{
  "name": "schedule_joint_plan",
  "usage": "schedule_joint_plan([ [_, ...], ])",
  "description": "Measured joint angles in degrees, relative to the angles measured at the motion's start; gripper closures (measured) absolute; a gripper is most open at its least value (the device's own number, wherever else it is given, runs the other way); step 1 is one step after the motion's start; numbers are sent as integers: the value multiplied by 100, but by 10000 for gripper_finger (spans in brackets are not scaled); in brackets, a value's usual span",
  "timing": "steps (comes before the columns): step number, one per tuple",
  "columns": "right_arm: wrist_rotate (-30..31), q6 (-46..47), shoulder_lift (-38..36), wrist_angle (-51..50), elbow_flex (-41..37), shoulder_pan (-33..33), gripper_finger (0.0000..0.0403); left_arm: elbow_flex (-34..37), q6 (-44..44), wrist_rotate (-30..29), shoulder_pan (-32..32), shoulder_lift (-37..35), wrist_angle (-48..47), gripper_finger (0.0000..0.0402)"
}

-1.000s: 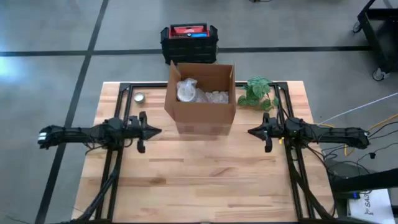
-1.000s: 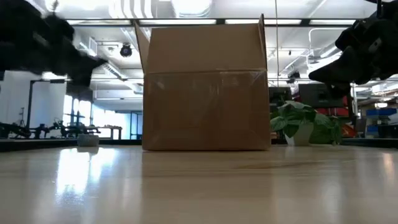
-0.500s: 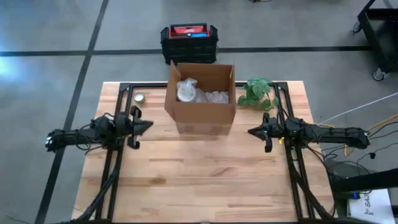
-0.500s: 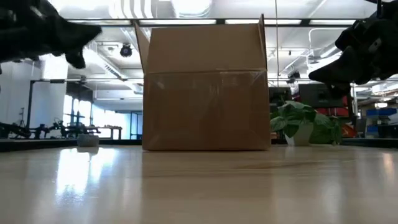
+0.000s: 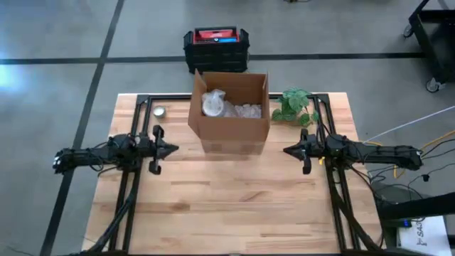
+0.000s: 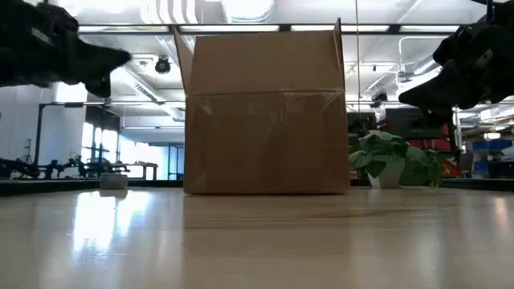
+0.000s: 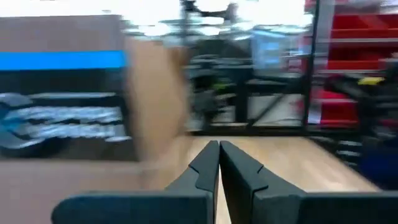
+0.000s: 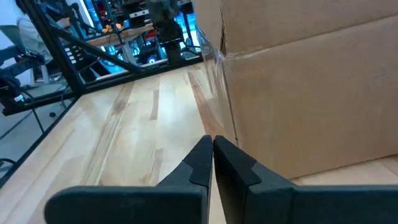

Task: Wrap mug
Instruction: Return to Home Position

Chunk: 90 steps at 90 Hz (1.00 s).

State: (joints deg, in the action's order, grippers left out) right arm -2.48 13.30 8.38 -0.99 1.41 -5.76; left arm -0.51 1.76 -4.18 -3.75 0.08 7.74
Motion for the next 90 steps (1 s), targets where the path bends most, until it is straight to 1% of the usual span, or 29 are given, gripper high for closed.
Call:
schedule_joint_plan([
  [5, 0, 0, 0, 0, 2, -1, 403, 0, 29, -390, 0, -7, -48, 402],
  [10, 0, 0, 0, 0, 0, -1, 403, 0, 14, -543, 0, -7, -85, 402],
  [15, -1, 0, 0, 0, 1, -1, 403, 0, -92, -508, 0, -7, -180, 402],
  [26, 0, 0, 0, 0, 2, -1, 403, 0, -244, -111, 4, -7, -229, 402],
  [31, 0, 0, 0, 0, 2, 0, 403, 2, -273, -45, 4, -7, -272, 402],
  [41, -2, 0, 0, 0, 0, -2, 403, 2, -278, -87, -2, -7, -585, 402],
  [47, 0, 0, 0, 0, 0, -1, 403, 2, -315, -194, -4, -7, -573, 402],
  [56, 0, 0, 0, 0, 0, 0, 403, 2, -455, -204, -4, -7, -574, 402],
  [67, 0, 0, 0, 0, 1, 0, 403, 2, -505, -83, -4, 80, -591, 402],
  [90, -1, 0, 0, 0, 1, 0, 403, -2, -409, -82, -2, 395, -596, 402],
])
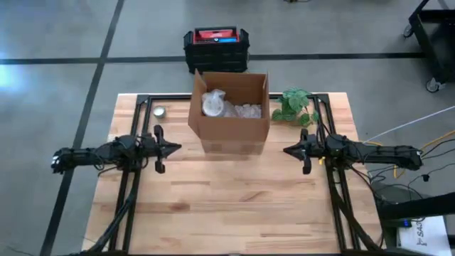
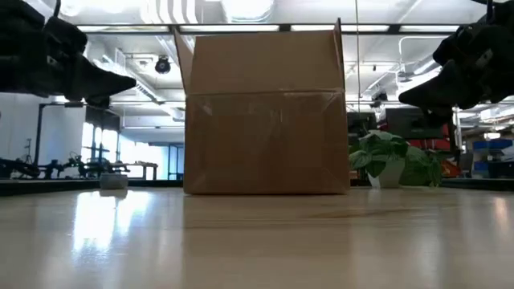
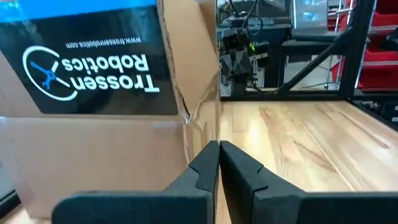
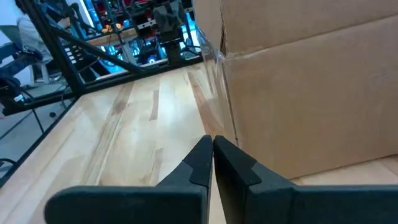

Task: Wrap mug
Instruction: Return to Home Position

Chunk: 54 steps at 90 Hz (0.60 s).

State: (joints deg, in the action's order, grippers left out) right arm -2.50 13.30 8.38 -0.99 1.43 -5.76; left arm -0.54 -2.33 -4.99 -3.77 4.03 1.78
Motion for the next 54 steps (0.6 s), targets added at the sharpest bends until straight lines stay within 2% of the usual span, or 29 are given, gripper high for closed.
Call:
schedule_joint_plan([
  [54, 1, 0, 0, 0, 0, -1, 403, -42, 4, 4, -2, 428, -28, 402],
])
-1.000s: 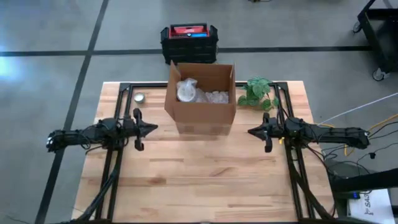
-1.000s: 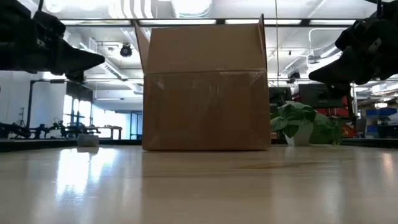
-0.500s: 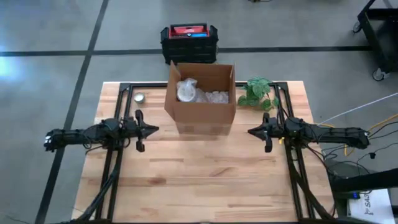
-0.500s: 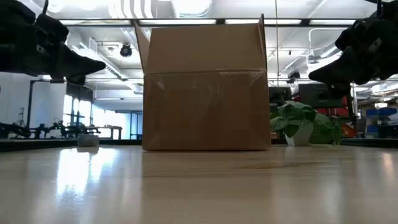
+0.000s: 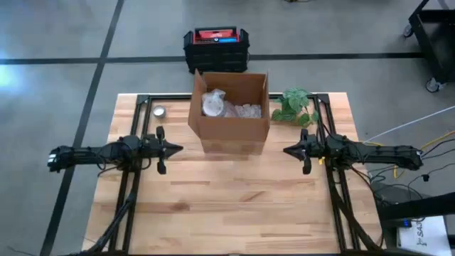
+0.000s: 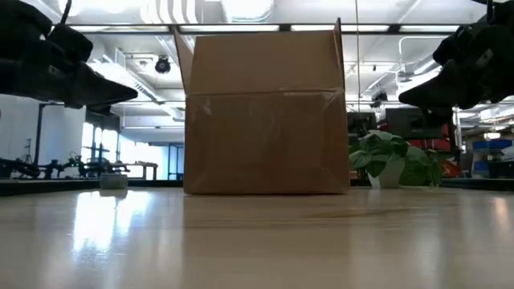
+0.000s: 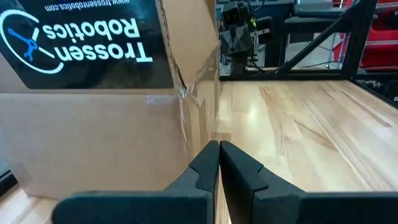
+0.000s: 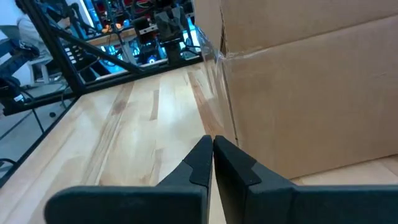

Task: Wrap mug
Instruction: Return to Home Position

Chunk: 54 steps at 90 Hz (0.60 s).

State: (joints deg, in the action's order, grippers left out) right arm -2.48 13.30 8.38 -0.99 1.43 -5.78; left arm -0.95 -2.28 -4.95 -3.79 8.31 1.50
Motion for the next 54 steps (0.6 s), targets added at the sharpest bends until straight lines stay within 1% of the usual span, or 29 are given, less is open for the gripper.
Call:
schedule_joint_plan([
  [45, -1, 0, 0, 0, 0, 1, 403, -9, 2, 0, 0, 272, 28, 402],
  [54, -1, 0, 0, 0, -1, 0, 403, -9, 29, 0, 0, 302, 396, 402],
])
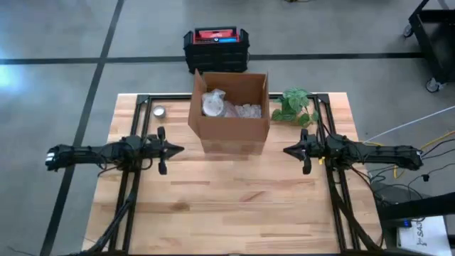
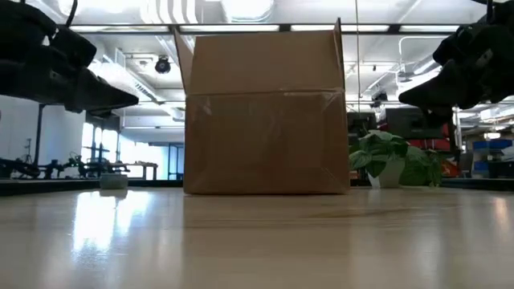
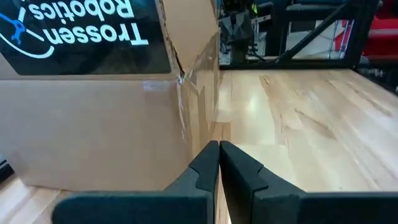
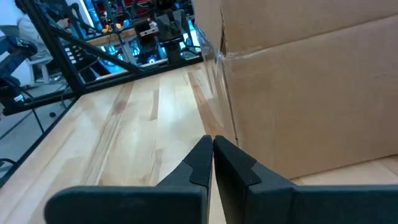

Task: Wrap mug
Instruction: Return to Home Position

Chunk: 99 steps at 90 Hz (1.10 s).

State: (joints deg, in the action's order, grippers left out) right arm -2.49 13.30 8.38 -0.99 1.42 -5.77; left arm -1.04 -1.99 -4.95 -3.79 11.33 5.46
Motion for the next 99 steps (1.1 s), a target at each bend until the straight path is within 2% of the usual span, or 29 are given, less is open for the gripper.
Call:
schedule_joint_plan([
  [9, 1, 0, 1, 0, 1, 0, 403, 0, -353, 70, 0, -128, 725, 402],
  [17, 1, 0, 0, 0, 0, 1, 403, -2, -769, 461, 0, -410, 1153, 402],
  [22, 1, 0, 1, 0, 1, 0, 403, -7, -819, 617, 2, -660, 1144, 402],
  [31, -1, 0, 0, 0, 1, -1, 403, 44, -490, 482, -2, -1126, 736, 402],
  [52, -1, 0, 2, 0, 1, 1, 403, 44, -14, 398, -13, -1127, 1012, 402],
  [81, -1, 0, 0, 0, 1, 1, 403, 46, 14, 396, -13, -1104, 374, 402],
  [99, 1, 0, 2, 0, 1, 1, 403, 46, 14, 398, -13, -845, 269, 402],
])
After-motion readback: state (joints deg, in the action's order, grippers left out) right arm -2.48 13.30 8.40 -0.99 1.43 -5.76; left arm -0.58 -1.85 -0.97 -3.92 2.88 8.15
